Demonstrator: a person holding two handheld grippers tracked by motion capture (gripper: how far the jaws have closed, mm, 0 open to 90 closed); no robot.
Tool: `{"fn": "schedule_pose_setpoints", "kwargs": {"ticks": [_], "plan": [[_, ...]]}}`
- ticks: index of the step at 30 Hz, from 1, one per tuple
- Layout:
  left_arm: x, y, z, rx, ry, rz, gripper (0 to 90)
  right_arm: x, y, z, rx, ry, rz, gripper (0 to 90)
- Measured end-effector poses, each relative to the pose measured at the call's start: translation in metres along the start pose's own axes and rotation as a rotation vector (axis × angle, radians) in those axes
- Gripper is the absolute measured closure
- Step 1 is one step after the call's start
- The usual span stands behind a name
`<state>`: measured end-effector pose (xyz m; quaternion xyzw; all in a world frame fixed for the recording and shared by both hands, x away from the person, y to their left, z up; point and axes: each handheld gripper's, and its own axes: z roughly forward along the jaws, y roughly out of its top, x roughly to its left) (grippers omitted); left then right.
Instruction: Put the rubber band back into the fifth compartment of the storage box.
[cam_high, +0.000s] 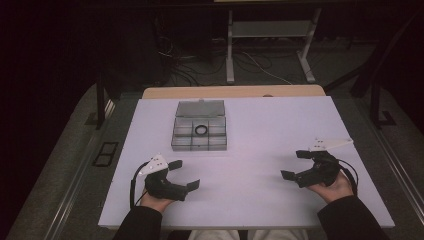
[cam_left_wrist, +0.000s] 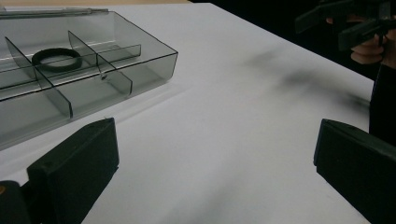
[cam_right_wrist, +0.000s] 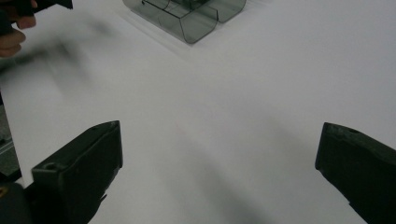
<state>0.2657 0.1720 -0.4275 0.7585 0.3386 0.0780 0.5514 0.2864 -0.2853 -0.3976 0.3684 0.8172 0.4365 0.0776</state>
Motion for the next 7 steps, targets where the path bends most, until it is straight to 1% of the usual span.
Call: {"fn": "schedule_pose_setpoints", "kwargs": {"ticks": [3,7], "plan": [[0.0,0.0,0.0,0.002,0.0,0.0,0.0,0.0,-0.011,-0.002,0.004,0.009,0.014,0.2],[0.0,0.0,0.001,0.003,0.0,0.0,0.0,-0.001,-0.025,-0.003,0.011,0.002,0.034,0.2]]}}
